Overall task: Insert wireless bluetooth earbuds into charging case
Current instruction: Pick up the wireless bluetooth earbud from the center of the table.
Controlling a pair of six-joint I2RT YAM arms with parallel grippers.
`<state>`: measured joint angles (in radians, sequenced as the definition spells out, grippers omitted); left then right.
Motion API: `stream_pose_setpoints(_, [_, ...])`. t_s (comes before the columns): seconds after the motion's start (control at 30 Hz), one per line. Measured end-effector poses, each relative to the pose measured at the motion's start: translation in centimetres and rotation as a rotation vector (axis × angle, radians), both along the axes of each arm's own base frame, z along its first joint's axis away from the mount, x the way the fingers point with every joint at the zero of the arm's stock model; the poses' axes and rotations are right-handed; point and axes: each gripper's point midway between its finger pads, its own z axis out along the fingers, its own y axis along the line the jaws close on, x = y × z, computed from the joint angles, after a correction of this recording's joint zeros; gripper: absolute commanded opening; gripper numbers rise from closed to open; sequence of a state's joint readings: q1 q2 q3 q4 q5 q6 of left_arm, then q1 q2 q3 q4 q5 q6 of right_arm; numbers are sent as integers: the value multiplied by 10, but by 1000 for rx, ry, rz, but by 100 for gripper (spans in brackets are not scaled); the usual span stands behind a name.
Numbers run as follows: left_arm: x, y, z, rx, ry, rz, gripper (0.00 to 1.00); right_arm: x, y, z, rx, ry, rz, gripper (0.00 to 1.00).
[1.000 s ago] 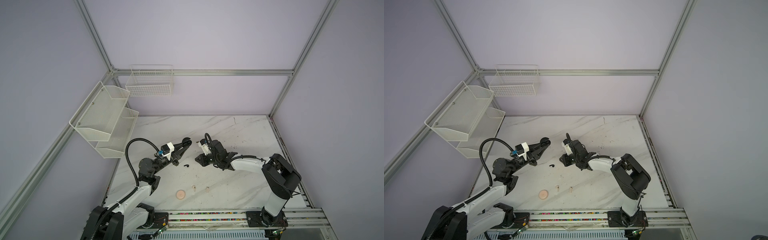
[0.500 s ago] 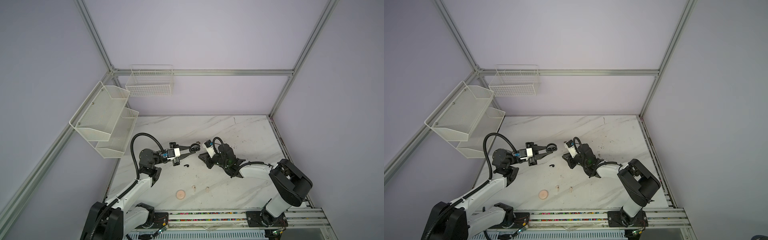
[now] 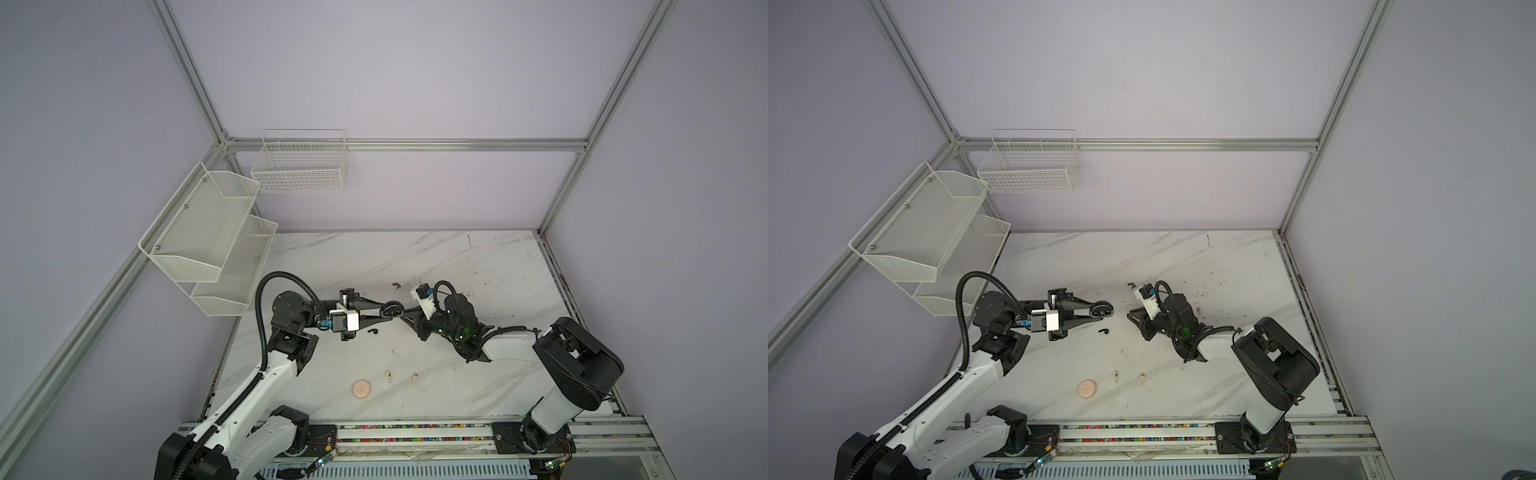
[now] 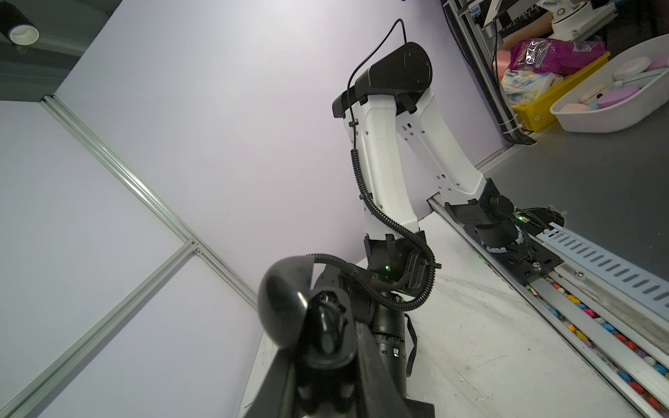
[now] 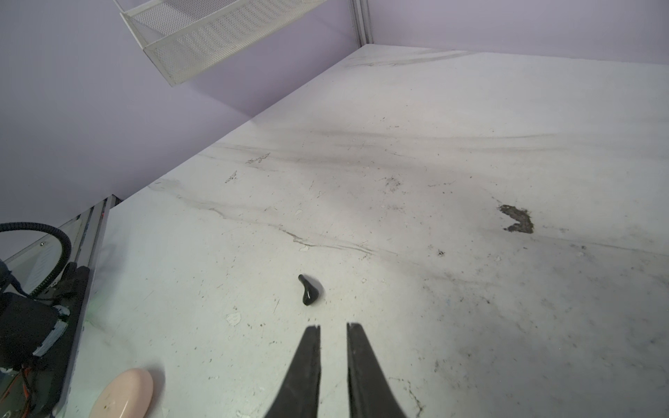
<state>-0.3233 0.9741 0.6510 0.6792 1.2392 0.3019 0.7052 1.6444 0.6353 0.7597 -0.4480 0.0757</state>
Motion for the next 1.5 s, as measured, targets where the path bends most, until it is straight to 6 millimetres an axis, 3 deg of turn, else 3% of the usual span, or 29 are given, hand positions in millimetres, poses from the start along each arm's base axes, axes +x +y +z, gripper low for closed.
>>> stream_pose_setpoints(0.1, [-3,1,-2,12,-3,5,0,-1,3,-1,-1,23,1,22])
stream_pose_setpoints(0.17, [-5,2,-3,18,-2,7,0,-1,7,-6,-19,50,-1,30])
stream_pose_setpoints(0.37, [-9,4,0,18,-6,25,0,-4,50,-32,-115,185,23,35])
stream_pose_setpoints(0.5, [-16,8,8,2,-31,45,0,-13,53,-52,-199,255,5,34])
stream_pose_setpoints(0.63, [-19,10,12,-9,-46,62,0,-13,56,-59,-251,278,-24,33])
stream_pose_setpoints(1.1, [-13,11,5,-26,-11,89,0,-13,76,-91,-331,303,-2,25])
stream_pose_setpoints(1.33, [-11,11,5,-38,-1,89,0,-8,85,-93,-343,253,1,20])
stream_pose_setpoints(1.5, [-9,13,5,-49,1,100,0,6,78,-94,-393,176,-48,26])
